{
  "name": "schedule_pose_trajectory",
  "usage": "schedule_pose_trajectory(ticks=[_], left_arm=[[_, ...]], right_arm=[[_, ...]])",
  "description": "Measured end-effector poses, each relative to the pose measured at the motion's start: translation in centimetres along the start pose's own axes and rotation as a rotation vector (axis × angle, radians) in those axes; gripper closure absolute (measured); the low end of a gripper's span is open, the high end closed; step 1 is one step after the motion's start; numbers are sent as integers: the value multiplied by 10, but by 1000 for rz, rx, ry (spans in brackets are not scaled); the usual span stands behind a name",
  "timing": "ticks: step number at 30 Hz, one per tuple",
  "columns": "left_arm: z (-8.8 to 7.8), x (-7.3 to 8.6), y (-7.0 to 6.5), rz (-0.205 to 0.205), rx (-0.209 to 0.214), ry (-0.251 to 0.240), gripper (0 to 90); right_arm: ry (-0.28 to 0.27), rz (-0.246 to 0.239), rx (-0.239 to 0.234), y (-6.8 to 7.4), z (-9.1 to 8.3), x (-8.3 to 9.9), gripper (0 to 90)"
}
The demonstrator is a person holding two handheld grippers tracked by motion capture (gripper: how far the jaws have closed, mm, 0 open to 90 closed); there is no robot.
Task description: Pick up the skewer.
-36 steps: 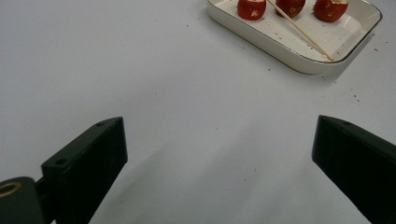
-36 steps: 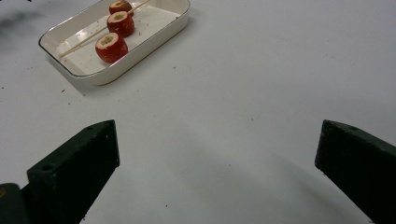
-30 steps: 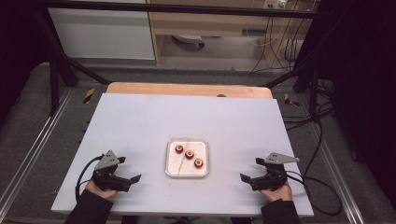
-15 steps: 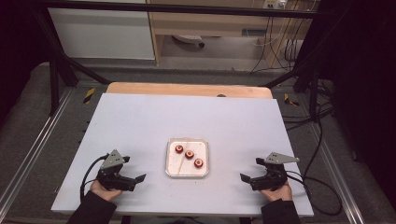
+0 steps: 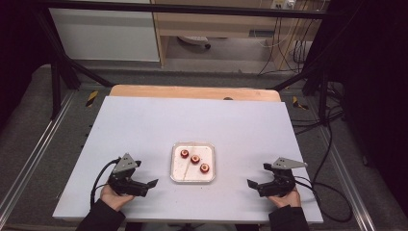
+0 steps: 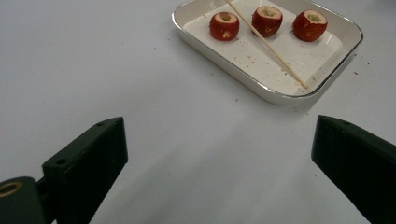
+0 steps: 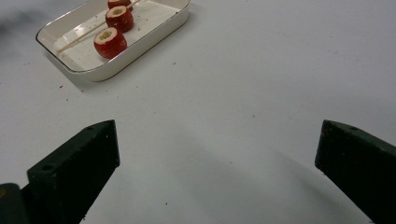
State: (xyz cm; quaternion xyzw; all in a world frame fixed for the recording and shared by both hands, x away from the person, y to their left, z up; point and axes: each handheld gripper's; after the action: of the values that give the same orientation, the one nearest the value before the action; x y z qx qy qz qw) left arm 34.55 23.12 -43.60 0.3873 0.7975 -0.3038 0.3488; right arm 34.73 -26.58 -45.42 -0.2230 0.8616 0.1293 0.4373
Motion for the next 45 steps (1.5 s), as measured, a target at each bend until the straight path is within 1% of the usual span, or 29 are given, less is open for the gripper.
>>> schedule_pose_trajectory(ticks=[6, 10, 13, 18, 19, 21, 23, 25, 28, 31, 32, 37, 39, 41, 44, 45], left_arm=[[9, -13, -7, 2, 2, 6, 38], [20, -23, -15, 7, 5, 14, 45], [29, -31, -19, 10, 9, 31, 54], [44, -43, -25, 10, 1, 37, 92], [46, -45, -26, 8, -3, 39, 106], [51, -48, -27, -6, 4, 37, 134], [56, -51, -28, -14, -2, 36, 174], [60, -53, -28, -27, 2, 31, 233], [67, -57, -31, -27, -20, 39, 317], [75, -60, -33, -45, -21, 43, 398], [78, -61, -34, -48, -28, 46, 423], [92, -63, -36, -72, -67, 56, 493], [96, -64, -36, -89, -68, 52, 525], [99, -64, -36, -97, -71, 51, 563], [104, -63, -38, -99, -83, 62, 600], [106, -63, -39, -96, -94, 67, 608]], right_arm=[[1, 2, 1, 0, 0, 0, 5], [1, 2, 1, 0, 0, 0, 5], [1, 3, 1, 0, 0, 0, 5], [4, 0, 1, 0, 0, 0, 5], [4, 0, 1, 0, 0, 0, 5], [3, 1, 3, 0, 0, 0, 5], [2, -1, 2, 0, 0, 0, 5], [5, -1, 2, 0, 0, 0, 5], [5, -2, 2, 0, 0, 0, 5], [5, 1, 1, 0, 0, 0, 5], [6, 0, 1, 0, 0, 0, 6], [5, 1, -1, 0, 0, 0, 6], [3, 0, -1, 0, 0, 0, 6], [5, 2, -2, 0, 0, 0, 6], [5, 2, -2, 0, 0, 0, 5], [3, 0, -2, 0, 0, 0, 6]])
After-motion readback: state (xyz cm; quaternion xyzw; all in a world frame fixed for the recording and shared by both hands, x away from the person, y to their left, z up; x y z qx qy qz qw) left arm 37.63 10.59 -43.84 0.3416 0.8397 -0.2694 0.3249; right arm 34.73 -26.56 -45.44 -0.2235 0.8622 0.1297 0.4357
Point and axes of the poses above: each handheld gripper's, and its own axes: z roughly forward along the jaws, x roughly out of its underside, y roughly to its left, and after that the axes turned 15 degrees about x, right-handed
